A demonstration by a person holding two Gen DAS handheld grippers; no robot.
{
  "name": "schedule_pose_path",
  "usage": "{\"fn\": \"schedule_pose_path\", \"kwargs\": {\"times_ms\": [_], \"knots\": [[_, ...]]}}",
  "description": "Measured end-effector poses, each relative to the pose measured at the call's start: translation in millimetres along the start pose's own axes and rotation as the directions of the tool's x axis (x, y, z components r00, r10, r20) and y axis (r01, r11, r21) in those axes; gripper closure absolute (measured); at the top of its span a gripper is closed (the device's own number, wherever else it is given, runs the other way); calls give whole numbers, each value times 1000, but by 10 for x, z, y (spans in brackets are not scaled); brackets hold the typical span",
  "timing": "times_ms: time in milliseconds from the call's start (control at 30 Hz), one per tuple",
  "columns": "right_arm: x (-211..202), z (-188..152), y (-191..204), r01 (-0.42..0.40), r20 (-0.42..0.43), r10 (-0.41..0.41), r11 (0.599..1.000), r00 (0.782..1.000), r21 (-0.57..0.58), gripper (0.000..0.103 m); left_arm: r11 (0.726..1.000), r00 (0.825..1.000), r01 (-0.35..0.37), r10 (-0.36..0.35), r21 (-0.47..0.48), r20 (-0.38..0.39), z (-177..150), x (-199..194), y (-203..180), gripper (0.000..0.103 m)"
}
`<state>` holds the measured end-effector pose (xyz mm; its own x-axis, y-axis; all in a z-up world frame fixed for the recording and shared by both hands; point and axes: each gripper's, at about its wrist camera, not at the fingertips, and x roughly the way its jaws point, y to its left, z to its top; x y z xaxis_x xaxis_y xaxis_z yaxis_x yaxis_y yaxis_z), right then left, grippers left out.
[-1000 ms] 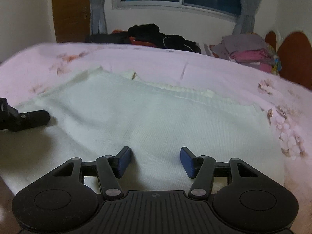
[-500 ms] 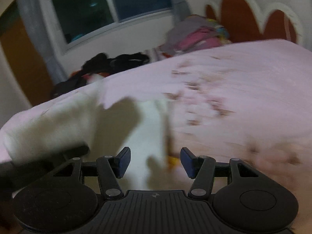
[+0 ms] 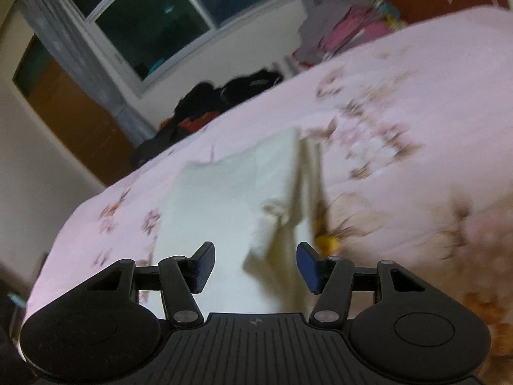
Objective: Fold small clothes
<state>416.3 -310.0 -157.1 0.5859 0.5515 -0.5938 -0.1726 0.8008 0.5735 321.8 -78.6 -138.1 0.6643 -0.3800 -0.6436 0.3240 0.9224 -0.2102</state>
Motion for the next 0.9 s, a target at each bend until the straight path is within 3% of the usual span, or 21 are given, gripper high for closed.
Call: {"fn": "schedule_pose_path", "kwargs": {"times_ms": [167, 333, 367, 400, 467, 633, 800, 900], "knots": [[241, 27, -72, 19, -26, -18, 999, 999, 31, 47, 990, 995, -96, 99, -104, 23, 53, -178, 360, 67], [360, 68, -45, 10, -40, -10, 1000, 999, -5, 48, 973, 990, -132, 140, -190, 31, 224, -108, 580, 67], [366, 68, -40, 22, -42, -22, 1000, 999, -21, 70, 970, 990, -130, 139, -207, 30, 252, -81, 616, 67], [385, 54, -43, 30, -55, -32, 999, 998, -30, 85, 967, 990, -132, 141, -218, 26, 291, -32, 629, 67], [371, 56, -108, 11, -65, -11, 1000, 998, 11, 94, 966, 990, -126, 135, -226, 27, 377, 46, 646, 67], [106, -25, -119, 19, -35, -19, 1000, 999, 18, 95, 975, 994, -94, 105, -200, 43, 541, 217, 589, 66], [160, -103, -210, 62, -44, -61, 997, 997, 39, 94, 976, 997, -79, 81, -205, 1, 551, 417, 565, 66], [47, -15, -153, 73, -13, -73, 997, 997, 37, 65, 977, 997, -72, 74, -200, 7, 601, 424, 581, 66]]}}
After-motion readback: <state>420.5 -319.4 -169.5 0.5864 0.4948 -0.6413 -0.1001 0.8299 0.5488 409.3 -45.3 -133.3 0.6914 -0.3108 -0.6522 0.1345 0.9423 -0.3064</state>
